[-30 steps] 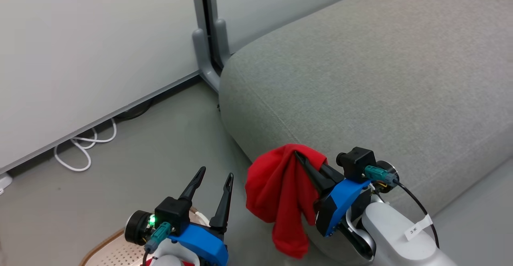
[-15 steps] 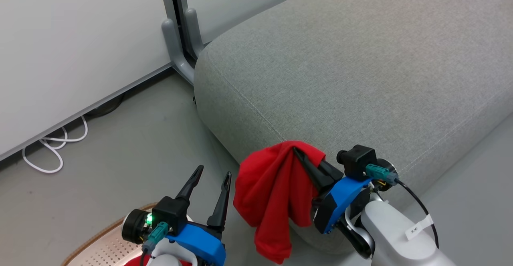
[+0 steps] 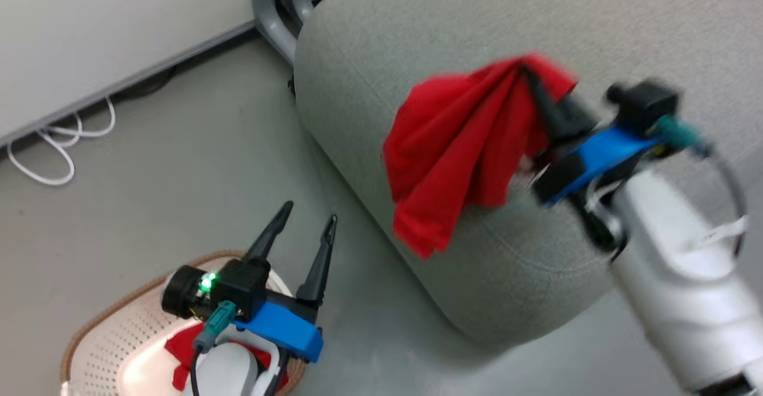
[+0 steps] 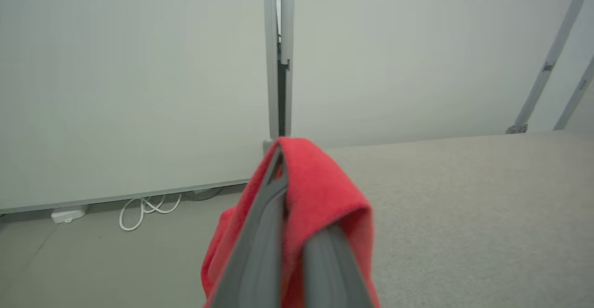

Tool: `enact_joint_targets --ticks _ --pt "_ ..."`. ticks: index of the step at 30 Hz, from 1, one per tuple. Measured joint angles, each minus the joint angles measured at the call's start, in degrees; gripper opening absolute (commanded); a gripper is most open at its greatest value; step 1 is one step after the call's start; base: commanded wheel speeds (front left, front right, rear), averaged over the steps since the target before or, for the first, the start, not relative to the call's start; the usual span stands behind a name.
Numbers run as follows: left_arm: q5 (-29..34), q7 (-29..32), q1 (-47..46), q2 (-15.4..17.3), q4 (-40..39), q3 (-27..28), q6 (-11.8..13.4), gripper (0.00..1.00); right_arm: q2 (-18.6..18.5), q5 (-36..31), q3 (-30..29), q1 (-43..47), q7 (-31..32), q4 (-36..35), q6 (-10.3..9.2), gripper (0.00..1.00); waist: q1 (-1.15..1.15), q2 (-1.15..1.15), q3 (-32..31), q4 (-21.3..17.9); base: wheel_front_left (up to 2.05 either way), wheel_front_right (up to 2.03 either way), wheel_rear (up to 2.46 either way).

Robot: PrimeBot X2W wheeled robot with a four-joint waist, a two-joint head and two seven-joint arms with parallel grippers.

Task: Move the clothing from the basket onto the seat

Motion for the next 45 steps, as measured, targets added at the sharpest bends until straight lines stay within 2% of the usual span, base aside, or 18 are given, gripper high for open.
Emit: enact_joint_targets --ticks 10,17,21,26,30,35,36,38,39,45 --pt "3.0 0.0 -4.7 5.2 -5.5 -1.5 0.0 1.00 -9.2 2.9 -13.7 -14.8 0.4 1.8 0.00 0.00 0.00 0.00 10.7 2.0 0.00 0.00 0.00" --pt "5.2 0.0 -7.3 9.1 -10.4 -0.9 0.0 1.00 -13.6 1.0 -23.2 -20.5 0.0 3.2 0.00 0.00 0.01 0.00 19.1 2.8 0.00 0.00 0.00" --pt "5.5 0.2 -8.0 10.4 -12.4 -0.4 0.0 1.00 -12.9 -0.8 -27.5 -20.4 -0.1 4.8 0.00 0.00 0.01 0.00 23.6 3.1 0.00 0.00 0.00" --pt "5.8 0.2 -8.4 11.5 -14.2 -0.2 0.1 1.00 -9.9 -5.0 -31.0 -18.4 -0.1 6.8 0.00 0.00 0.01 0.00 27.7 3.6 0.00 0.00 0.00" --pt "5.8 0.2 -8.5 11.8 -14.4 -0.9 0.1 1.00 -7.7 -8.3 -32.7 -16.7 -0.1 8.5 0.00 0.00 0.01 0.00 28.8 4.5 0.00 0.00 0.00" --pt "5.4 0.2 -8.6 11.6 -13.9 -1.4 0.1 1.00 -7.5 -11.8 -33.2 -16.2 -0.1 9.3 0.00 0.00 0.00 0.00 28.2 5.5 0.00 0.00 0.00" --pt "5.3 0.2 -8.6 11.5 -13.7 -1.4 0.1 1.00 -7.5 -12.2 -33.2 -16.1 -0.1 9.4 0.00 0.06 0.00 0.00 27.9 5.7 0.00 0.00 0.00" --pt "4.9 0.2 -8.7 11.2 -13.4 -1.4 0.3 1.00 -7.6 -13.1 -33.5 -16.1 -0.1 9.4 0.00 0.47 0.00 0.00 27.3 6.0 0.00 0.00 0.00" --pt "4.9 0.2 -8.7 11.0 -13.2 -1.5 0.3 1.00 -7.6 -13.5 -33.7 -16.1 -0.1 9.4 0.00 1.00 0.00 0.00 27.0 6.1 0.00 0.00 0.00" --pt "3.8 0.1 -8.7 9.5 -11.2 -2.3 0.3 1.00 -7.5 -14.3 -33.0 -14.6 -0.1 10.6 0.00 1.00 0.00 0.00 24.5 7.0 0.00 0.00 0.00"
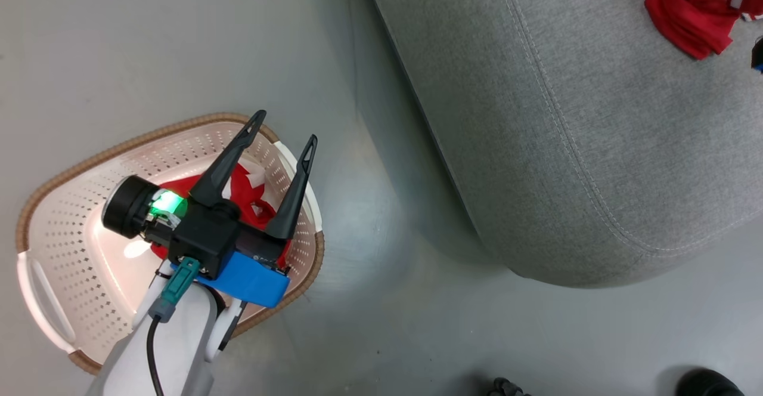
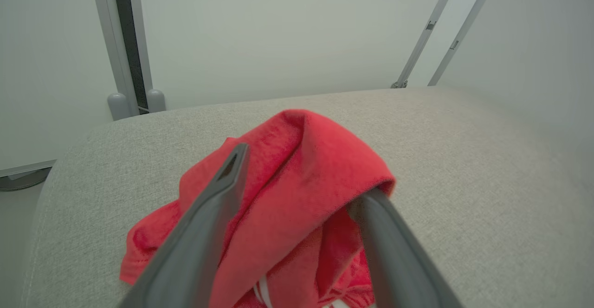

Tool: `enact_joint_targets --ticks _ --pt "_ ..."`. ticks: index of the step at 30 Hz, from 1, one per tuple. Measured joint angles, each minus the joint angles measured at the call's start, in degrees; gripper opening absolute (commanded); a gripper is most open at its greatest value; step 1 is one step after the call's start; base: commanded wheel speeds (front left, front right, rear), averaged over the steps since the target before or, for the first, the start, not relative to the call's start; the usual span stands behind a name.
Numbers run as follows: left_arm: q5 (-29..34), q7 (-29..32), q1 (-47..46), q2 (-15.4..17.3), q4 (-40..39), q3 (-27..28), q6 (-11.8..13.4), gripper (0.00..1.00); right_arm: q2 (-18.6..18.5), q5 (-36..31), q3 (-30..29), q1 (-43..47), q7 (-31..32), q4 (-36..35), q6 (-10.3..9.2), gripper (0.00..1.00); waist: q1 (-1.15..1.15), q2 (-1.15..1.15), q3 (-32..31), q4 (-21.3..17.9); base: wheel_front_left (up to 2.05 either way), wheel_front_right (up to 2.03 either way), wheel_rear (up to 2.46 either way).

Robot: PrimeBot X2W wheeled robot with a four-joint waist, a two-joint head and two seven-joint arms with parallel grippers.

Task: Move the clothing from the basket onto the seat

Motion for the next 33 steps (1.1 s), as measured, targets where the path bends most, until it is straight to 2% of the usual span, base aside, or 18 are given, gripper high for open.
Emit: enact_joint_targets --ticks 10,21,29,33 --pt "-2.4 -0.1 1.1 -3.6 3.2 -0.2 0.0 1.00 0.0 -1.6 0.5 6.3 0.0 0.7 0.00 1.00 0.00 0.00 -7.1 1.8 0.00 0.00 0.00" --pt "-5.0 -0.1 7.7 -9.7 6.6 4.2 0.0 1.00 0.0 -1.7 2.8 17.2 0.0 -0.5 0.00 1.00 -0.02 0.00 -19.5 5.0 0.00 0.00 0.00" --pt "-5.5 -0.1 13.4 -12.0 8.1 8.6 -0.1 1.00 2.0 -1.5 4.8 27.2 0.0 -7.1 0.00 1.00 -0.02 0.00 -28.9 8.3 0.00 0.00 0.00" --pt "-5.8 -0.1 15.8 -12.7 8.2 11.0 -0.1 1.00 4.6 -1.4 5.2 32.9 0.3 -12.6 0.00 1.00 -0.02 0.00 -32.6 10.2 0.00 0.00 0.00"
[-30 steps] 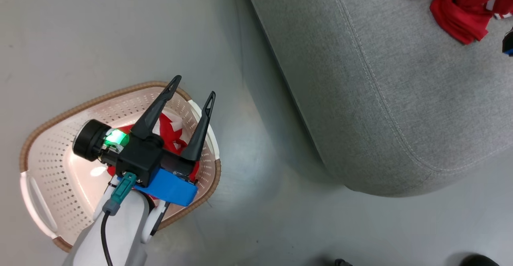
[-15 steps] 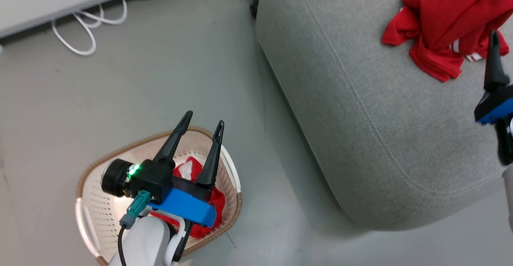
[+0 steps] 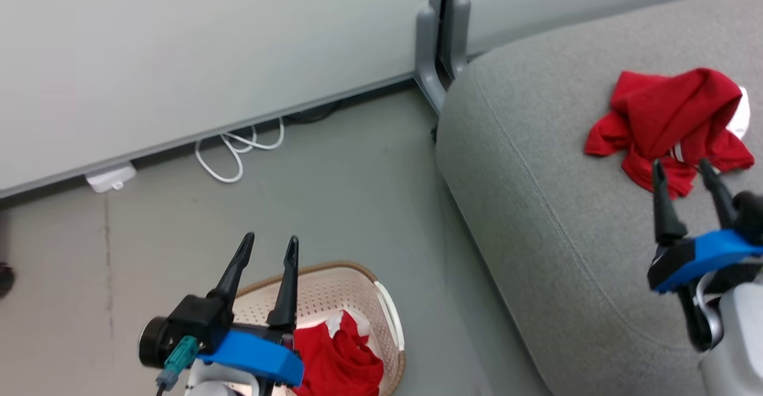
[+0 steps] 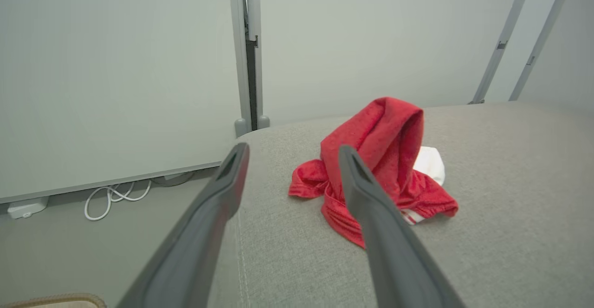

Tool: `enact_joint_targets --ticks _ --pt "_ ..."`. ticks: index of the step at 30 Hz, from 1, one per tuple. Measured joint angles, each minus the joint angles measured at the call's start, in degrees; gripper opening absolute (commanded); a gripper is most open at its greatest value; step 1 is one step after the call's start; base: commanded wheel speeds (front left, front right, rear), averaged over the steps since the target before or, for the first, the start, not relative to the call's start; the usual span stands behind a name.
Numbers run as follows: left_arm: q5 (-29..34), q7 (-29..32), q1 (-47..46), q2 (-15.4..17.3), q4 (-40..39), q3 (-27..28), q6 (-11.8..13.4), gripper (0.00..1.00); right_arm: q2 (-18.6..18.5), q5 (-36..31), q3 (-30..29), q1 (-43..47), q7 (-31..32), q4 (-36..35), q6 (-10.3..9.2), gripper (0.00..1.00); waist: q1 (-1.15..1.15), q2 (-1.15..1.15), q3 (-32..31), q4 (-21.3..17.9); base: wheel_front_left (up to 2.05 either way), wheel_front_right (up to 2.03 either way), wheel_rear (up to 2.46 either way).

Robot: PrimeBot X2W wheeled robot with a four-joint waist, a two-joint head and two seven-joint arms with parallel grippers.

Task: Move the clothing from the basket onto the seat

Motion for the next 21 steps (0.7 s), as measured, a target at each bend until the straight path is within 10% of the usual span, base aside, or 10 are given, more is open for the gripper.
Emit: enact_joint_targets --ticks 21 --pt "1.5 -0.1 5.5 -0.7 2.2 10.1 0.0 1.00 8.7 -5.0 2.5 22.1 5.6 -24.5 0.00 1.00 0.01 0.00 -7.0 11.4 0.00 0.00 0.00"
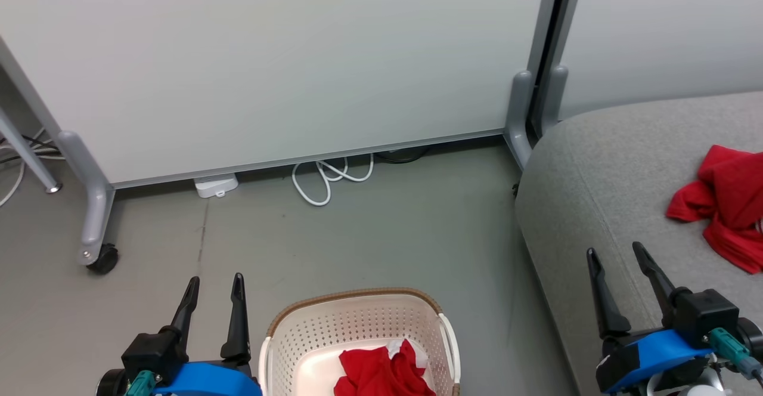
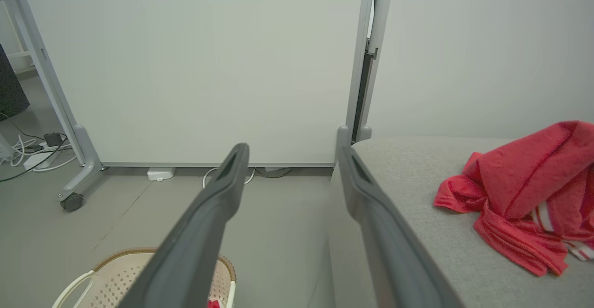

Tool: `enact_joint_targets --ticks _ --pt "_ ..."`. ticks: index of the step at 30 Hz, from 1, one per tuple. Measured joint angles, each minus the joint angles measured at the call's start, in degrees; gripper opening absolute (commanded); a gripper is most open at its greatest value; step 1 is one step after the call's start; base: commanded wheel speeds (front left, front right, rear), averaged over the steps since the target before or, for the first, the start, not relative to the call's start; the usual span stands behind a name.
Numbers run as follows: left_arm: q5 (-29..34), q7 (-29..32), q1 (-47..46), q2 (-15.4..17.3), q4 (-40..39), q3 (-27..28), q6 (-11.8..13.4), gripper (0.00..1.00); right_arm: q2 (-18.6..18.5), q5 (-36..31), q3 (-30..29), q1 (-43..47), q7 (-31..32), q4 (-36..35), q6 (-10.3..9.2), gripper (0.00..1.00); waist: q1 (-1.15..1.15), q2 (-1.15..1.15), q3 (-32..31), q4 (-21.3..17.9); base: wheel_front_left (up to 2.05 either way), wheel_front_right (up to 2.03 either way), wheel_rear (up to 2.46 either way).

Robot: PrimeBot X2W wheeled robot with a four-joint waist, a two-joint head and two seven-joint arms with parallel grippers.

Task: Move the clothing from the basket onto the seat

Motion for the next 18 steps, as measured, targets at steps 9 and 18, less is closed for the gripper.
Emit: enact_joint_targets --ticks 9,18 --pt "0.6 0.0 0.0 0.0 1.5 1.5 0.0 1.00 1.4 0.4 0.8 1.3 0.6 -1.3 0.00 1.00 0.01 0.00 -0.2 2.4 0.00 0.00 0.00" --pt "0.9 0.0 0.0 0.0 1.6 1.8 -0.2 1.00 1.7 0.9 0.7 1.5 1.0 -1.8 0.00 1.00 0.01 0.00 0.5 2.5 0.00 0.00 0.00"
